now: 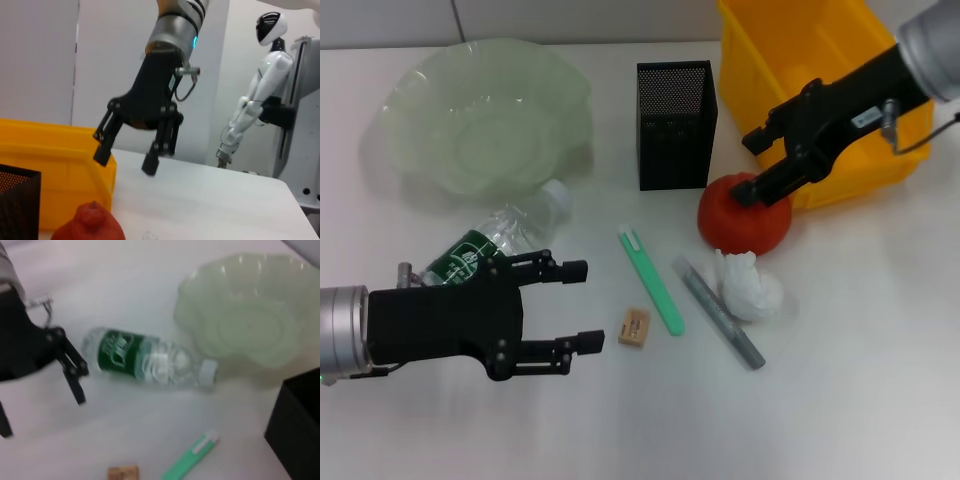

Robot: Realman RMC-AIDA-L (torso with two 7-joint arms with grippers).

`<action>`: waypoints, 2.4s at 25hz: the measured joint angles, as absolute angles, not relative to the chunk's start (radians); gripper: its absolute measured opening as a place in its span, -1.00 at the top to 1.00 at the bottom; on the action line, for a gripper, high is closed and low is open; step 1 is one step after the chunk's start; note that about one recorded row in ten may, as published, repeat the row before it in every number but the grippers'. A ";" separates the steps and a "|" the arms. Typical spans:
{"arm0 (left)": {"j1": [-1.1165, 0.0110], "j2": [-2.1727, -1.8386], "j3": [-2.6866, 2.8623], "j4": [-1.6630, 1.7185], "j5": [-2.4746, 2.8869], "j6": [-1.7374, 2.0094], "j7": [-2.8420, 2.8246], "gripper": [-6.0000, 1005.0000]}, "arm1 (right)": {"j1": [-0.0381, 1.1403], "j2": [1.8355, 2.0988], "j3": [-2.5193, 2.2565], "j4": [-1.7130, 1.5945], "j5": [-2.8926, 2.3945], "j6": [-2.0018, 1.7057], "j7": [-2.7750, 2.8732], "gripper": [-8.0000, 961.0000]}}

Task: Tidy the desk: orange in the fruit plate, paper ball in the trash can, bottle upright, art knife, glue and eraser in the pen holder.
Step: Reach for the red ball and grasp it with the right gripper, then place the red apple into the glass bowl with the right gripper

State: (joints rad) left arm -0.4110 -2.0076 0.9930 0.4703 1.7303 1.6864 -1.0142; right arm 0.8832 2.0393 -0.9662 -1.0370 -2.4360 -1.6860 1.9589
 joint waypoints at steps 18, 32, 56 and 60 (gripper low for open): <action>-0.411 -2.020 0.966 0.468 1.730 1.675 -1.018 -0.56 | 0.886 2.077 -1.201 -1.036 -2.556 -1.477 1.988 -0.60; -0.411 -2.020 0.963 0.468 1.730 1.675 -1.024 -0.56 | 0.886 2.078 -1.343 -0.960 -2.565 -1.340 1.989 -0.55; -0.419 -2.012 0.963 0.476 1.730 1.675 -1.037 -0.56 | 0.880 2.084 -1.354 -0.965 -2.538 -1.314 1.983 0.52; -0.417 -2.011 0.963 0.476 1.730 1.675 -1.036 -0.56 | 0.853 2.085 -1.351 -1.027 -2.517 -1.346 1.987 0.61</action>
State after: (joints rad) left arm -0.4167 -2.0110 0.9633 0.4756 1.7302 1.6750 -1.0361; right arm 0.8534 2.0850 -1.3511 -1.0272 -2.5174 -1.3464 1.9867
